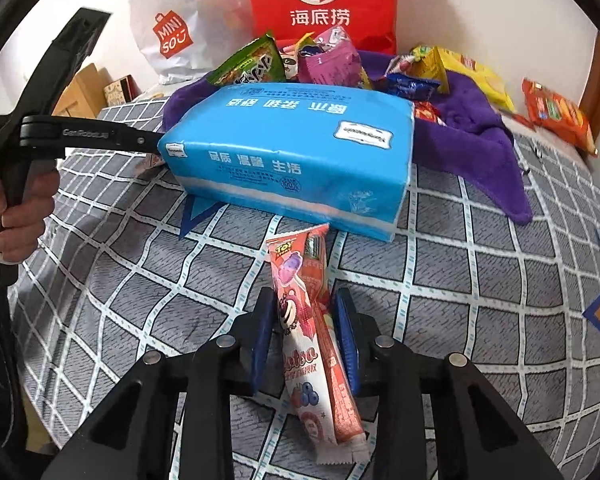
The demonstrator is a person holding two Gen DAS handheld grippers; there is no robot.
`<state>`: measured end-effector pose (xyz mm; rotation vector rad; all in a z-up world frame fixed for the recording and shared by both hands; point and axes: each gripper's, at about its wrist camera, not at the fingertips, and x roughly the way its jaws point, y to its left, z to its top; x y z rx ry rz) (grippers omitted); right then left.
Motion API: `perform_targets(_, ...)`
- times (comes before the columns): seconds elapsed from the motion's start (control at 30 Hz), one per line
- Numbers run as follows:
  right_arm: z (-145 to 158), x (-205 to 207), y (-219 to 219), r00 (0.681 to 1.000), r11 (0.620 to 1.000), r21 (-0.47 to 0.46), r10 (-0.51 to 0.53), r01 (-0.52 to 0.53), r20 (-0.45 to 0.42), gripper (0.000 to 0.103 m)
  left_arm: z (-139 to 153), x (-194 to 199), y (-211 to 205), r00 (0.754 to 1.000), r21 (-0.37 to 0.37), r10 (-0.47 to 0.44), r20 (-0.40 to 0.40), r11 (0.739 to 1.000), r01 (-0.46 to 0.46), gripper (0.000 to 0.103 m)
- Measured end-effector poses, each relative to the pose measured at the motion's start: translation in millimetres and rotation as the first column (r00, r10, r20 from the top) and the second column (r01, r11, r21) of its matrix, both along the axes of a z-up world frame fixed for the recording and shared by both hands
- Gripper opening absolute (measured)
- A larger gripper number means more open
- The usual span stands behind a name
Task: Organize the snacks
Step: 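Grasp the pink ice-pop candy with the right tool while the left grasps the pink sachet, then carry the pink candy and pink sachet over the purple towel with both tools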
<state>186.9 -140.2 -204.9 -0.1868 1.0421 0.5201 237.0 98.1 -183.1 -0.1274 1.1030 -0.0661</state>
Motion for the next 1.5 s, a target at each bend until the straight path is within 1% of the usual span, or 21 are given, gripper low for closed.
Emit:
perform_targets(0.1,-1.1,-4.1,4.4,0.999,0.999,-0.031,0.015,-0.014,0.047,0.030,-9.2,3.4,-7.2,1.000,0.009,-0.009,-0.004,1.000,0.009,0.040)
perform_targets(0.13,-1.2,-5.3,4.2,0.998,0.999,-0.033,0.016,-0.014,0.059,0.024,-10.3,3.2,-9.3,1.000,0.023,-0.009,0.010,1.000,0.009,0.040)
perform_targets(0.17,-1.2,-5.9,2.7,0.998,1.000,-0.031,0.007,-0.005,0.066,0.022,-10.9,2.9,-12.9,1.000,0.047,-0.014,0.024,0.999,0.013,0.040)
perform_targets(0.23,-0.6,-5.4,-0.5,0.998,1.000,-0.026,-0.006,0.008,0.063,0.022,-10.3,1.1,-16.6,0.999,0.080,-0.020,0.034,0.997,0.017,0.037)
perform_targets(0.27,0.2,-5.1,-2.5,0.998,1.000,-0.024,-0.015,0.017,0.060,0.022,-9.5,-0.2,-16.0,0.999,0.078,-0.016,0.035,0.997,0.013,0.036)
perform_targets(0.37,4.3,-6.4,-9.6,0.997,0.999,-0.016,-0.045,0.046,0.064,0.022,-6.6,-5.0,-10.6,1.000,0.036,-0.003,0.029,0.999,0.002,0.034)
perform_targets(0.5,13.6,-11.3,-20.5,0.994,0.997,0.001,-0.075,0.075,0.079,0.022,4.0,-20.8,-9.3,0.999,0.034,0.003,0.043,0.999,-0.005,0.034)
perform_targets(0.67,28.0,-16.6,-33.4,0.988,0.992,0.028,-0.124,0.122,0.093,0.022,21.0,-43.4,-19.6,0.998,-0.002,-0.015,0.069,1.000,0.015,0.034)
perform_targets(0.8,41.3,-18.3,-39.8,0.982,0.987,0.044,-0.161,0.157,0.102,0.022,36.7,-63.4,-30.4,0.995,0.000,-0.031,0.093,1.000,0.032,0.034)
perform_targets(0.9,52.4,-19.8,-42.1,0.977,0.983,0.056,-0.183,0.177,0.111,0.022,47.4,-75.3,-40.7,0.993,-0.012,-0.045,0.107,0.999,0.047,0.034)
perform_targets(1.07,71.0,-23.0,-42.7,0.970,0.977,0.067,-0.208,0.201,0.127,0.022,64.5,-85.7,-51.2,0.989,-0.051,-0.065,0.131,0.996,0.072,0.034)
perform_targets(1.27,89.5,-23.7,-43.5,0.964,0.971,0.087,-0.231,0.220,0.133,0.022,84.7,-92.7,-63.4,0.983,-0.065,-0.074,0.166,0.994,0.086,0.034)
perform_targets(1.5,109.2,-20.5,-44.7,0.958,0.965,0.105,-0.252,0.238,0.139,0.022,100.2,-93.5,-69.7,0.979,-0.092,-0.077,0.188,0.991,0.095,0.035)
